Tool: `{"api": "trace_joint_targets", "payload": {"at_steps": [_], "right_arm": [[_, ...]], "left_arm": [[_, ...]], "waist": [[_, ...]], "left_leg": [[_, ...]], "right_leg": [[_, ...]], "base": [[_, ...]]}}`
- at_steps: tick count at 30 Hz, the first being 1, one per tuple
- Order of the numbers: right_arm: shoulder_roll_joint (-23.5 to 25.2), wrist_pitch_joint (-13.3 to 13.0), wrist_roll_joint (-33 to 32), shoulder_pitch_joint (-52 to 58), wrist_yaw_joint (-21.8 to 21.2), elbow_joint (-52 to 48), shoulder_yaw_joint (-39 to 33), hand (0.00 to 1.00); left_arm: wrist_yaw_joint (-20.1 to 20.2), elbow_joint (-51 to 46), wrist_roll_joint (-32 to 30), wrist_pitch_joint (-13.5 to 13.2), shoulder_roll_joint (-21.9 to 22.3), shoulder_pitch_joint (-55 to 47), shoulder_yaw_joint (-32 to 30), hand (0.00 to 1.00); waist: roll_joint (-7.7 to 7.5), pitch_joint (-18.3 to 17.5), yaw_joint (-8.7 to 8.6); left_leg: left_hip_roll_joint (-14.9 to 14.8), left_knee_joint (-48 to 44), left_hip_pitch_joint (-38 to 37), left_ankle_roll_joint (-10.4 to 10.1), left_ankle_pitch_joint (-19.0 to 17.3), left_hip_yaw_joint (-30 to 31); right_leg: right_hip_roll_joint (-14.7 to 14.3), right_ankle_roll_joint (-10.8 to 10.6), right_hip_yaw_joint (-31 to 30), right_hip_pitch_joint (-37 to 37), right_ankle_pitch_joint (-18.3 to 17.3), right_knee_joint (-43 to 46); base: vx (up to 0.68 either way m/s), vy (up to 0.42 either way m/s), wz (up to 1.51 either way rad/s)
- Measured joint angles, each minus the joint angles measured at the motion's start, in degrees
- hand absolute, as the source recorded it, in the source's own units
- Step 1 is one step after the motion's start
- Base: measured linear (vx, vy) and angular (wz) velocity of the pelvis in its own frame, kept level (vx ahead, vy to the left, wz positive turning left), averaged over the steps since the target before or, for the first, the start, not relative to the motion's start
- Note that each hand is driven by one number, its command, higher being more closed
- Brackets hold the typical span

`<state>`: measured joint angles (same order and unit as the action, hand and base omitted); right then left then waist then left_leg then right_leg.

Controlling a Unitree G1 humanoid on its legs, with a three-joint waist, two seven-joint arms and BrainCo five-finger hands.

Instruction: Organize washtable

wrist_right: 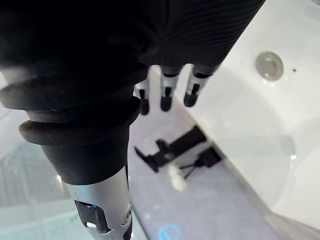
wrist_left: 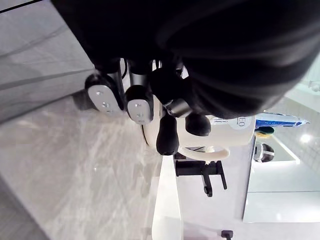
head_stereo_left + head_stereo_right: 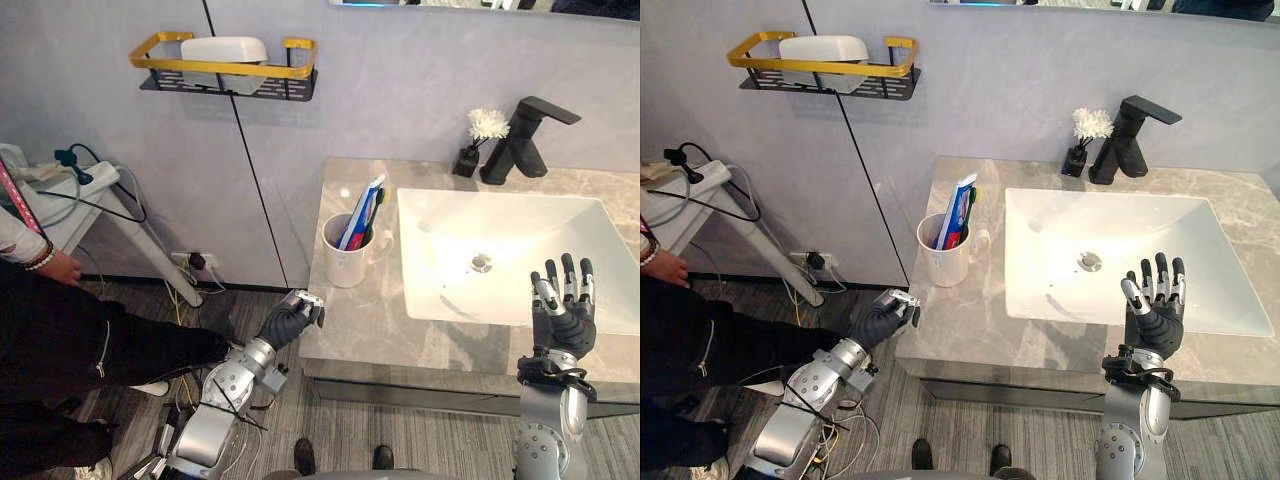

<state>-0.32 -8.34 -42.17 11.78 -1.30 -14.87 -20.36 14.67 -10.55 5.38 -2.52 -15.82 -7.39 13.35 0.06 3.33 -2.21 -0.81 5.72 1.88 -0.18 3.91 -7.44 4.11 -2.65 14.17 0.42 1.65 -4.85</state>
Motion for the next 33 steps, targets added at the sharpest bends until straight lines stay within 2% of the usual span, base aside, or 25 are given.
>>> {"api": "trace_joint_targets", "payload": {"at_steps": [33], "right_arm": [[0.0,0.2,0.0,0.4,0.0,-3.0,0.0,0.0]], "left_arm": [[-2.8,6.7,-1.6,-2.7,1.7,13.2,0.0,1.0]], "waist": [[-0.3,5.1,0.29]], "left_leg": [[-0.1,-0.1,1.4,0.1,-0.5,-2.2]], "right_leg": [[0.1,0.0,-1.9,-2.7,0.0,1.2]], "base": [[0.0,0.004,-0.02]]}}
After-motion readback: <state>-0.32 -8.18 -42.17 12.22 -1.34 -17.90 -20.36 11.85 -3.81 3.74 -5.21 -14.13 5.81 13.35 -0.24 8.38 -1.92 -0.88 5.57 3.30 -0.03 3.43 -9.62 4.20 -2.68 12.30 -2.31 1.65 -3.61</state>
